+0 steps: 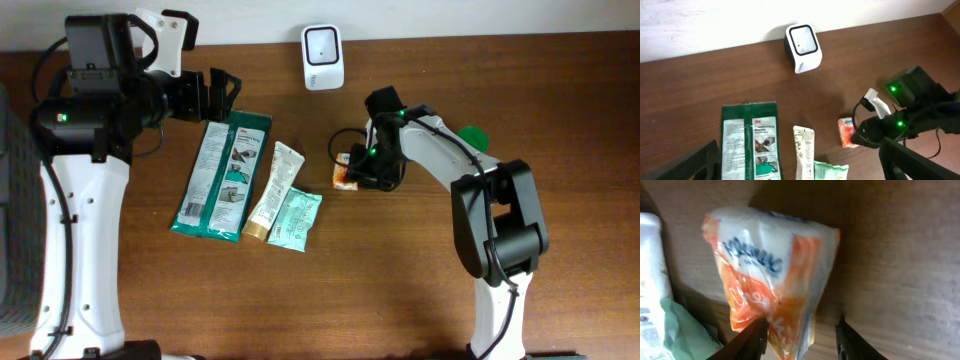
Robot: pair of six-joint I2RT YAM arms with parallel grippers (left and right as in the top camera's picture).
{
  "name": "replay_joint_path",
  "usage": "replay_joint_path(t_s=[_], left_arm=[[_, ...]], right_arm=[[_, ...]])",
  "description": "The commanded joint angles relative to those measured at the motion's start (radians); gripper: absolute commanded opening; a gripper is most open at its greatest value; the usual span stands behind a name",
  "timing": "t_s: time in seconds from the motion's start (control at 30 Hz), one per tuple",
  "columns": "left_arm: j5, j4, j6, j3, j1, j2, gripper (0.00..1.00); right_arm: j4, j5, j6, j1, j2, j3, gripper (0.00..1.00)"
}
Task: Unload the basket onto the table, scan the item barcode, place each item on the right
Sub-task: 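Grasp the orange Kleenex tissue pack with the right gripper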
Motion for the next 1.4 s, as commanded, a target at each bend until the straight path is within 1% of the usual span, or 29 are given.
replay_joint_path(t_s=[0.0,0.07,0.1,0.13,0.17,0.2,0.27,0.3,0.37,0.4,0.47,0.53,0.6,0.7,0.83,1.13,1.27,1.33,1.37], left_arm=[[0.008,0.001,0.020,0.010,-0.001,-0.007,0.99],[0.008,0.001,0.020,0.010,-0.001,-0.007,0.99],[0.008,0.001,0.020,0.010,-0.001,-0.007,0.99],[0.008,0.001,0.020,0.010,-0.001,-0.007,0.99],[0.008,0.001,0.020,0.010,-0.001,-0.007,0.99],[0.008,0.001,0.020,0.010,-0.001,-0.007,0.99],[0.008,0.001,0.020,0.010,-0.001,-0.007,0.99],[0.008,0.001,0.020,0.010,-0.001,-0.007,0.99],[0.008,0.001,0.020,0.010,-0.001,-0.007,0.99],[0.008,0.001,0.020,0.010,-0.001,-0.007,0.99],[0.008,0.001,0.020,0.010,-0.001,-0.007,0.99],[0.008,0.001,0.020,0.010,-0.001,-0.007,0.99],[0.008,0.001,0.020,0.010,-0.001,-0.007,0.99],[0.008,0.001,0.020,0.010,-0.001,-0.007,0.99],[0.008,0.001,0.020,0.010,-0.001,-0.007,0.99],[0.008,0.001,0.020,0.010,-0.001,-0.007,0.99],[0.008,0.001,0.020,0.010,-0.001,-0.007,0.99],[0.008,0.001,0.020,0.010,-0.001,-0.007,0.99],[0.008,0.001,0.020,0.010,-0.001,-0.007,0.99]], right_arm=[[0.034,0.035,0.019,0.009,-0.002,-0.021,0.43],[0.041,0.035,0.019,0.009,-0.002,-0.021,0.43],[0.041,0.036,0.019,0.009,-0.002,-0.021,0.41],[0.041,0.036,0.019,0.009,-0.002,-0.021,0.34],[0.041,0.036,0.020,0.009,-0.002,-0.021,0.22],[0.040,0.037,0.042,0.009,-0.002,-0.021,0.04],[0.036,0.035,0.045,0.009,-0.002,-0.021,0.04],[0.019,0.035,0.023,0.008,-0.002,-0.021,0.04],[-0.028,-0.031,-0.014,-0.004,-0.002,-0.021,0.04],[-0.027,-0.198,-0.140,-0.022,-0.003,-0.015,0.04],[-0.032,-0.457,-0.291,-0.056,-0.016,-0.002,0.04],[-0.032,-0.767,-0.420,-0.114,-0.039,0.004,0.04],[-0.032,-0.956,-0.516,-0.182,-0.061,0.004,0.04],[-0.034,-1.073,-0.565,-0.245,-0.090,0.004,0.04],[-0.032,-1.159,-0.567,-0.262,-0.138,0.005,0.04],[-0.043,-1.162,-0.558,-0.262,-0.429,0.006,0.04],[-0.043,-1.119,-0.528,-0.262,-0.462,0.005,0.04],[-0.042,-1.006,-0.481,-0.262,-0.462,0.005,0.04],[-0.043,-0.837,-0.417,-0.260,-0.462,0.005,0.04]])
